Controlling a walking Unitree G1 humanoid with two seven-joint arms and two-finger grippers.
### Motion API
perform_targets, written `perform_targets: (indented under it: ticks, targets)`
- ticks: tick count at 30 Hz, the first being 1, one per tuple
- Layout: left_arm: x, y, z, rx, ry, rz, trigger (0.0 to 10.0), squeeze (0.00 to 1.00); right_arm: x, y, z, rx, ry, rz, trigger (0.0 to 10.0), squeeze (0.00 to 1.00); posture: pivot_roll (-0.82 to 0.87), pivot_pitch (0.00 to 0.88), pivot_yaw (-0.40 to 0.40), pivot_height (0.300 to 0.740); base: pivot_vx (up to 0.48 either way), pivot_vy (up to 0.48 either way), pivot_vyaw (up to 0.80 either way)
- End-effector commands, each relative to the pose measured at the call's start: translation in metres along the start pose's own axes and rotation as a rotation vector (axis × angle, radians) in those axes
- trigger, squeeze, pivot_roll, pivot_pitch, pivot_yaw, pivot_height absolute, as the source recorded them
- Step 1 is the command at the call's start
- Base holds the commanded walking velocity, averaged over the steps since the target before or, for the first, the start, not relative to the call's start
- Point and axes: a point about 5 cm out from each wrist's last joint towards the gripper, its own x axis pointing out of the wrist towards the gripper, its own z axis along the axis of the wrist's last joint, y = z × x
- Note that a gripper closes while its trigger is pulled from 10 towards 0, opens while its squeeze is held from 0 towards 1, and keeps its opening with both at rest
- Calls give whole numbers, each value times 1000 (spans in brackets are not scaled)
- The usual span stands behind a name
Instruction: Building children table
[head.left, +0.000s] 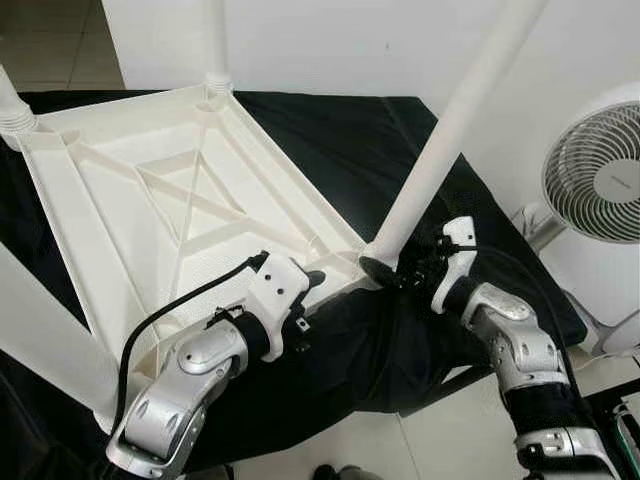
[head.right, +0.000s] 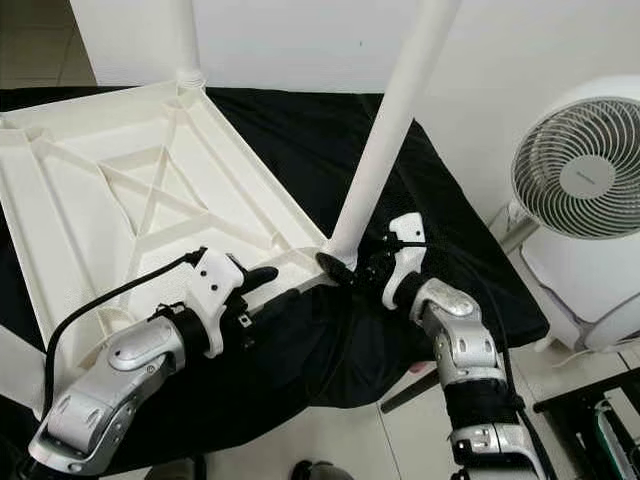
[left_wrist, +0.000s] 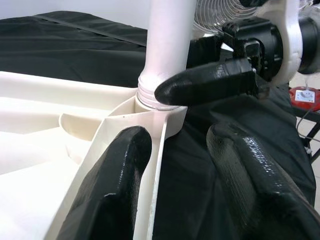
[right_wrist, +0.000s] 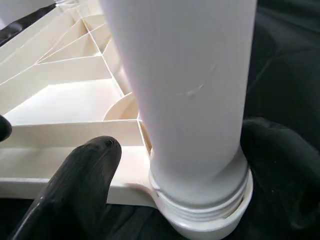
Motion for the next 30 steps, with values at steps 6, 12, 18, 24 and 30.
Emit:
perform_targets:
  ticks: [6, 12, 18, 24, 30]
  targets:
    - [-2, 0, -1, -3, 16, 0, 10000, 0, 7, -11, -3, -53, 29, 50, 627, 0, 152, 118, -106, 740, 0, 0, 0]
    - [-3, 1, 0, -7, 17, 11, 10000, 0, 8, -17, -4, -72, 30, 51, 0, 0, 161, 132, -112, 740, 0, 0, 0]
    - [-3, 2, 0, -9, 18, 18, 10000, 0, 6, -19, -5, -64, 22, 27, 0, 0, 157, 134, -114, 740, 0, 0, 0]
    - [-2, 1, 0, -13, 16, 16, 10000, 0, 5, -19, -8, -55, 11, 7, 0, 0, 151, 136, -113, 740, 0, 0, 0]
    - [-3, 1, 0, -18, 17, 15, 10000, 0, 5, -14, -10, -47, -28, -148, 10000, 0, 147, 147, -116, 740, 0, 0, 0]
